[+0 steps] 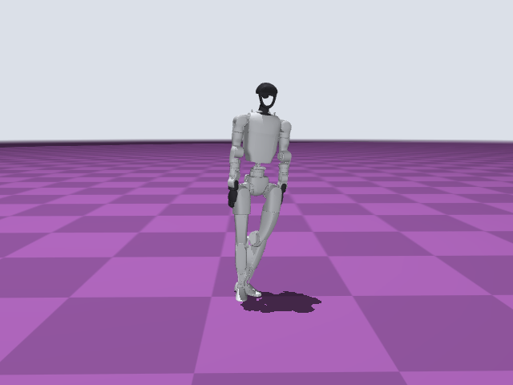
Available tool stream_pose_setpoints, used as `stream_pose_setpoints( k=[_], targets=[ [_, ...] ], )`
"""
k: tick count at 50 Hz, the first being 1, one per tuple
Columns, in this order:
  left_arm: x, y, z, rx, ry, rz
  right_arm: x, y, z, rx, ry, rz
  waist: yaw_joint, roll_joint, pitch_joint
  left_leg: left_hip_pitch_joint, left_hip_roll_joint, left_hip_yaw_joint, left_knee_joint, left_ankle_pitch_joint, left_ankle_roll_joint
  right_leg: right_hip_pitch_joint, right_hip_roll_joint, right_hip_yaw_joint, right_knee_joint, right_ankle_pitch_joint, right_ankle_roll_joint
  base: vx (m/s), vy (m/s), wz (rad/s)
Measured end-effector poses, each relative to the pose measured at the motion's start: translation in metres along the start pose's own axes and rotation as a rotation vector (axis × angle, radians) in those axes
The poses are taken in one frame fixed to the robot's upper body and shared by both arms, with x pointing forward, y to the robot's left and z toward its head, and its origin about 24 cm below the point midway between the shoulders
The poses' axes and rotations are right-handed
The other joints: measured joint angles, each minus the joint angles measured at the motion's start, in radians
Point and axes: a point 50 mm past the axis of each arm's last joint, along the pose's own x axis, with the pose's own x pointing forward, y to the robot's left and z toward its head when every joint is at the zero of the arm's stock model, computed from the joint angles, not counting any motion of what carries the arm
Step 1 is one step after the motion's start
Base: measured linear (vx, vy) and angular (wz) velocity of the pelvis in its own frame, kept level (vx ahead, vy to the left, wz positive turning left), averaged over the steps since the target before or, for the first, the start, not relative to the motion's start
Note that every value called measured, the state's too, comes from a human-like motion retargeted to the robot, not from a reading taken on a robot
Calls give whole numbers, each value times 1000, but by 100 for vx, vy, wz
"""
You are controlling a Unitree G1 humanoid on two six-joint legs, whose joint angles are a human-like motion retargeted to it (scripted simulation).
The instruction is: In place motions
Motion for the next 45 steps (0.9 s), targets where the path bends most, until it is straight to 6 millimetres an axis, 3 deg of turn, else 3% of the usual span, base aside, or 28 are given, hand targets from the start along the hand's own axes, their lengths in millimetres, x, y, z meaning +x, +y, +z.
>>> stream_pose_setpoints(
  k=[5, 10, 12, 13, 15, 20, 23, 27, 30, 33, 35, 37, 40, 43, 45],
  targets=[
    [2, -7, 1, 0, -18, 14, 0, 1, -18, 21, 66, 11, 33, -32, -6, -31, -22, 13, 112, -65, -3, -33, -37, 159, 45, 0, 12, 16, 6, -93],
    [3, -17, 3, -8, -19, 71, -2, -7, -22, 43, 67, -14, 83, -69, -4, -124, -104, -251, 277, -72, 107, -88, -90, 318, 60, 79, 20, 10, 16, -207],
    [2, -16, 6, -5, -38, 96, -3, -12, -18, 47, 46, -26, 79, -60, 1, -126, -118, -442, 273, -56, 95, -122, -79, 371, 73, 99, 14, 7, 15, -223],
    [2, -15, 8, -4, -49, 100, -3, -14, -15, 45, 39, -30, 80, -53, 4, -123, -103, -457, 251, -54, 75, -134, -65, 395, 79, 104, 9, 4, 7, -221],
    [1, -9, 12, 8, -74, 96, -5, -18, -4, 33, 17, -42, 37, -40, -5, -121, -45, -258, 227, -135, 121, -176, -34, 434, 85, 113, -18, -5, -2, -203],
    [-6, 12, 19, 62, -56, 89, -5, -17, 21, 46, -74, -72, -120, 17, 12, -107, 32, -104, 140, -121, 120, -237, -13, 353, 124, 44, -95, 1, 2, -152],
    [-13, 34, 25, 153, -22, 134, -6, -17, 24, 108, -121, -41, -91, 28, 45, -66, 67, 12, 81, -133, 111, -204, -75, 94, 142, -37, -134, 12, -8, -279],
    [-15, 47, 16, 142, 2, 195, -6, -21, 8, 84, -40, -33, -11, 41, 16, -42, 106, 224, 34, -171, 84, -146, -145, -261, 171, -116, -144, 31, -11, -335],
    [-12, 46, 6, 54, -10, 172, -8, -29, -3, 53, 25, -94, -6, 79, 3, -28, 148, 338, 20, -209, 51, -77, -165, -563, 201, -146, -125, 25, -6, -312],
    [-9, 39, -2, -41, -16, 116, -10, -36, -9, 59, 58, -129, -1, 103, 4, 1, 164, 454, 1, -244, 11, -18, -146, -728, 201, -146, -119, 30, -10, -311],
    [-7, 36, -9, -75, -6, 103, -12, -40, -15, 91, 81, -130, 7, 107, -4, 19, 150, 515, -16, -265, -12, -18, -141, -736, 191, -119, -111, 33, -4, -296],
    [-6, 34, -15, -82, 12, 109, -13, -41, -20, 143, 99, -123, 10, 109, -19, 29, 133, 573, -32, -278, -33, -69, -140, -636, 190, -39, -128, 44, -11, -259],
    [-4, 29, -17, -74, 28, 112, -13, -41, -25, 224, 96, -128, -37, 138, -27, 27, 149, 630, -30, -286, -56, -118, -109, -534, 177, -35, -128, 27, -6, -154],
    [-4, 25, -5, -34, 4, 87, -13, -41, -27, 285, 76, -141, -116, 182, -9, 30, 179, 649, -20, -290, -69, -122, -75, -511, 149, -26, -119, 25, -3, -55],
    [-7, 22, 15, 31, -47, 60, -13, -41, -34, 342, 73, -150, -172, 220, 6, 33, 200, 664, -15, -294, -80, -129, -53, -486, 141, -27, -112, 26, 5, -58]
  ],
)
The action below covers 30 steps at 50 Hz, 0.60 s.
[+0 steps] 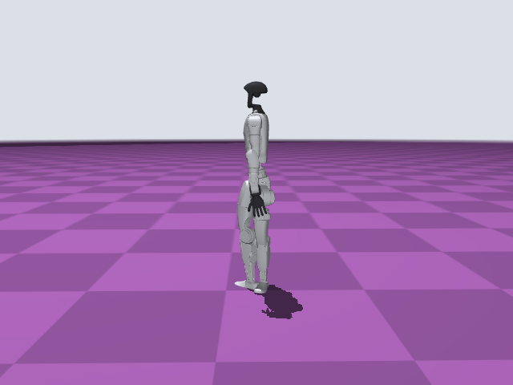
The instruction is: In place motions
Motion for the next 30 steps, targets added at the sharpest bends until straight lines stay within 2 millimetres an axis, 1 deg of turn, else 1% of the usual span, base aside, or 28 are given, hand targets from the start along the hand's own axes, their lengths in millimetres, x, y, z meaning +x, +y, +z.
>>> stream_pose_setpoints(
  k=[2, 3, 5, 7, 8, 10, 12, 13, 14, 15, 16, 17, 18, 19, 20, 22, 23, 25, 27, 28, 30],
  targets=[
    [-2, -1, 17, 45, -51, -9, 1, -1, -10, 45, 24, -6, -20, 21, 1, 4, 7, 9, 0, -2, -12, -5, 8, 15, 2, -2, 5, 30, 5, -61],
    [-3, -2, 29, 73, -92, -9, 1, -2, -20, 79, 51, -10, -26, 31, -2, 10, 11, 21, 0, -1, -22, -10, 11, 33, 6, -6, 9, 36, 6, -72],
    [-6, -4, 43, 101, -150, -6, 1, -1, -34, 133, 94, -13, -24, 43, -10, 18, 16, 34, 4, 4, -37, -16, 15, 60, 9, -8, 9, 36, 6, -66],
    [-9, -8, 59, 104, -223, 5, 1, 3, -53, 199, 158, 3, -15, 44, -21, 31, 28, 47, 34, 29, -49, -19, 19, 105, 2, -10, -4, 41, 5, -65],
    [-10, -10, 64, 97, -247, 6, 1, 5, -59, 220, 179, 13, -11, 37, -25, 37, 34, 52, 56, 49, -48, -19, 18, 127, -3, -11, -12, 36, 4, -64],
    [-10, -12, 68, 76, -280, -3, 1, 11, -65, 241, 204, 36, -5, 7, -35, 50, 46, 61, 123, 106, -24, -16, -1, 171, -12, -12, -23, 31, 3, -69],
    [-10, -12, 66, 49, -283, -18, 2, 16, -63, 226, 195, 59, 4, -56, -52, 30, 63, 34, 268, 167, 62, -21, -56, 231, -9, -14, -25, 33, 2, -93],
    [-9, -12, 63, 33, -277, -21, 3, 18, -59, 206, 180, 69, 8, -92, -62, -1, 80, -5, 376, 188, 128, -27, -91, 262, -3, -15, -25, 41, -10, -167],
    [-8, -8, 57, 12, -265, -17, 4, 19, -54, 177, 163, 79, 38, -122, -52, -10, 140, -53, 523, 183, 171, -8, -86, 316, 5, -32, -30, 55, -27, -262],
    [-7, -4, 50, -12, -249, -9, 4, 20, -49, 143, 145, 89, 81, -149, -33, -7, 222, -105, 690, 167, 201, 24, -61, 382, 14, -59, -37, 64, -39, -286],
    [-6, -2, 47, -21, -242, -5, 4, 20, -42, 117, 121, 93, 98, -149, -22, -38, 264, -183, 778, 178, 201, 33, -31, 405, 7, -65, -49, 55, -36, -253],
    [-6, 0, 42, -31, -230, -3, 5, 20, -33, 85, 91, 96, 116, -151, -11, -81, 285, -279, 856, 195, 201, 38, -5, 431, -1, -65, -62, 27, -24, -199],
    [-4, 0, 36, -43, -209, -5, 4, 20, -21, 41, 51, 94, 133, -154, -1, -147, 263, -409, 912, 227, 201, 33, 15, 460, -11, -54, -78, 3, -8, -207],
    [-3, -2, 31, -55, -186, -10, 4, 19, -8, 0, 7, 91, 148, -162, 9, -211, 201, -516, 932, 250, 201, 25, 17, 486, -21, -36, -88, -16, 10, -208],
    [-1, -5, 26, -66, -164, -18, 3, 19, 5, -39, -38, 86, 163, -172, 18, -272, 120, -611, 933, 269, 201, 14, 12, 510, -31, -15, -95, -18, 14, -205],
    [1, -10, 19, -89, -124, -35, -2, 18, 32, -100, -132, 71, 193, -195, 46, -302, 93, -643, 911, 266, 201, 12, 17, 566, -41, -2, -114, -9, 4, -210],
    [2, -13, 14, -98, -104, -47, -4, 19, 45, -126, -178, 66, 205, -203, 61, -306, 100, -642, 889, 265, 201, 16, 23, 591, -49, 4, -123, -3, 3, -209],
    [3, -19, 9, -106, -75, -72, -10, 22, 69, -165, -269, 65, 229, -219, 88, -326, 54, -677, 785, 287, 201, 17, 22, 635, -64, 26, -133, -12, 10, -191],
    [4, -23, 5, -103, -57, -80, -14, 29, 82, -179, -322, 86, 247, -228, 105, -340, -52, -782, 629, 340, 201, 16, 17, 658, -73, 52, -129, -21, 35, -163],
    [4, -26, 2, -100, -47, -82, -15, 34, 87, -183, -349, 105, 263, -227, 116, -333, -131, -878, 498, 397, 201, 18, 19, 675, -78, 70, -122, -20, 48, -167],
    [5, -28, -3, -95, -37, -77, -17, 43, 92, -182, -379, 137, 272, -208, 125, -277, -224, -1073, 237, 523, 201, 23, 45, 686, -79, 81, -115, -11, 23, -120]
  ],
)
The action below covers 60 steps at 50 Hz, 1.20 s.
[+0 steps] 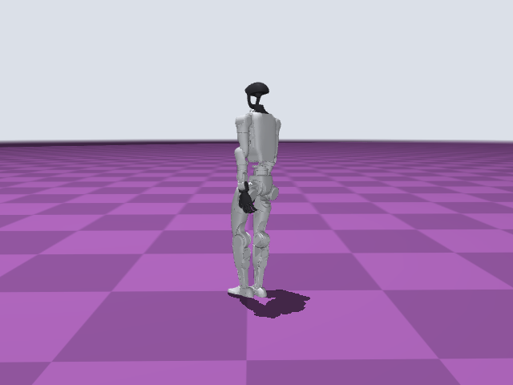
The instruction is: In place motions
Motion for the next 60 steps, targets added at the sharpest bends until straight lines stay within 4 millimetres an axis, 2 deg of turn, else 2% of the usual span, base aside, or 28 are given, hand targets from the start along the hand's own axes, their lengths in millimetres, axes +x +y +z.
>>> stream_pose_setpoints(
  k=[1, 2, 5, 7, 10, 12, 13, 15, 18, 21, 27, 31, 38, 40, 43, 48, 60],
  targets=[
    [0, 1, -1, -2, -2, 4, 0, 2, 1, -4, -4, 9, -18, -1, -3, 8, 13, -36, -69, 104, 0, -6, 15, -1, 17, -12, -16, 3, -19, -33],
    [0, 2, -4, -5, 0, 8, 1, 4, 0, -10, -1, 20, -45, 3, -11, 25, 29, -32, -117, 157, 0, -8, 24, -3, 32, -24, -21, 25, -12, 33],
    [3, -4, -22, -58, 27, -21, 3, 16, -20, -79, 83, 50, -162, 50, -49, 121, 133, 272, -116, 65, 0, 10, 33, 12, 85, -65, 17, 38, 24, 10],
    [3, -5, -15, -62, 15, -33, 2, 16, -28, -93, 127, 25, -191, 55, -46, 139, 117, 213, -149, 68, 0, 18, 39, 2, 87, -70, 10, -1, 0, -38],
    [1, -2, 2, -48, -25, -12, -2, 12, -51, -48, 207, -9, -144, 28, -29, 215, 102, 276, -197, 61, 0, 63, 51, 56, 74, -69, 3, 6, 2, -149],
    [0, -2, 9, -38, -57, 0, -8, 9, -72, -29, 294, 18, 2, 12, -65, 240, 104, 427, -226, 36, 0, 69, 54, 214, 82, -82, 25, 20, 13, -271],
    [0, -1, 11, -23, -67, 5, -10, 9, -80, -14, 330, 28, -5, 17, -80, 235, 103, 414, -225, 32, 0, 60, 58, 197, 78, -76, 21, 19, 3, 13],
    [-1, 0, 18, -3, -100, 11, -16, 8, -95, 6, 407, 32, -144, 43, -102, 205, 95, 274, -212, 39, 0, 44, 49, 39, 62, -65, 15, 11, -6, 217],
    [-4, 3, 32, -1, -146, 16, -19, 3, -103, 24, 445, -15, -138, 42, -83, 222, 101, 308, -214, 19, 0, 57, 54, 82, 64, -70, 36, -6, 4, -20],
    [-5, 6, 34, 11, -148, 22, -21, 3, -108, 66, 444, -31, -150, 47, -90, 228, 101, 322, -219, 6, 0, 59, 58, 88, 59, -73, 41, 1, 2, -15],
    [-2, 1, 24, 2, -107, 5, -19, 10, -110, 139, 414, -26, -150, 46, -106, 226, 92, 327, -216, -15, 0, 62, 52, 88, 43, -68, 55, 1, 0, 1],
    [0, -5, 8, 5, -40, -29, -17, 14, -106, 119, 402, -12, -139, 48, -109, 233, 88, 340, -215, -33, 0, 71, 52, 95, 27, -59, 60, 2, 5, -12],
    [2, -5, -15, 63, 71, 35, -9, 17, -84, 23, 335, 10, -135, 55, -113, 236, 84, 346, -217, -53, 0, 72, 51, 97, 22, -54, 68, 0, 0, 9],
    [2, -4, -18, 84, 87, 40, -7, 17, -76, 4, 303, 22, -218, 65, -114, 219, 74, 260, -206, -46, 0, 64, 41, 8, 16, -48, 64, 2, 0, 156],
    [2, -4, -22, 84, 97, 17, -5, 19, -70, -31, 281, 37, -184, 55, -115, 228, 72, 296, -208, -57, 0, 75, 44, 43, 13, -49, 65, 1, 3, -22],
    [1, -4, -16, 85, 90, -5, -4, 15, -62, -43, 250, 34, -129, 40, -104, 244, 71, 338, -212, -73, 0, 85, 41, 86, 21, -52, 70, 0, 1, -40],
    [-2, -2, 18, 178, 7, 25, -6, 4, -60, -4, 243, -3, -135, 38, -71, 246, 76, 380, -228, -89, 0, 60, 35, 102, 59, -50, 75, -3, 1, -9]
  ],
)
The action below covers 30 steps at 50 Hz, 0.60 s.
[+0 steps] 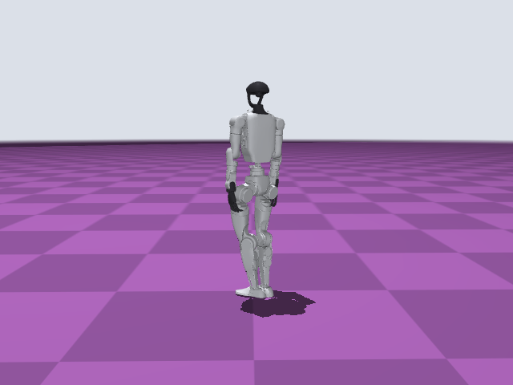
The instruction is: In place motions
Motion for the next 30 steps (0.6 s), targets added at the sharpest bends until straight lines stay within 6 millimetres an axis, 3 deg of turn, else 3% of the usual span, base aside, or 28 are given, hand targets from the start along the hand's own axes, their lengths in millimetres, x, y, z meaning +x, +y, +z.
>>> stream_pose_setpoints(
  k=[10, 16, 22, 25, 26, 28, 30],
  targets=[
    [-1, 4, -2, 31, 2, -2, -1, 3, 22, -67, -51, 5, -26, 1, 53, 18, 39, 180, -33, -54, 0, -51, 22, 63, 16, -45, 6, -5, 1, -110],
    [1, 2, -19, 26, 57, -13, -1, 7, 33, -130, -81, 2, 8, 7, 65, 29, 59, 365, -65, -105, 0, -15, -86, -265, 12, -148, 22, -1, 4, -218],
    [2, 1, -27, 22, 82, -8, 0, 3, 22, -126, -51, -16, 14, 29, 22, -11, 71, 486, -79, -157, -9, 38, -183, -703, 16, -184, 67, 11, 1, -183],
    [1, 3, -26, 13, 80, 2, 0, 0, 12, -93, -18, -25, 12, 22, 6, -11, 71, 529, -69, -185, -29, 60, -194, -797, -9, -147, 98, 22, -6, -140],
    [1, 5, -23, 8, 73, 8, -1, -2, 8, -77, -5, -30, 7, 10, 3, -9, 61, 540, -63, -195, -34, 56, -203, -790, -30, -70, 112, 22, -4, -135],
    [-1, 10, -18, -1, 59, 19, -1, -4, 1, -45, 21, -38, 1, -9, 1, 0, 49, 564, -52, -211, -48, 34, -203, -705, -65, 20, 114, 27, -8, -117],
    [-1, 13, -14, -5, 48, 30, -1, -5, -8, -17, 45, -42, 0, -17, -4, 7, 51, 587, -43, -218, -60, 21, -194, -635, -80, 27, 104, 23, -5, -87]
  ],
)
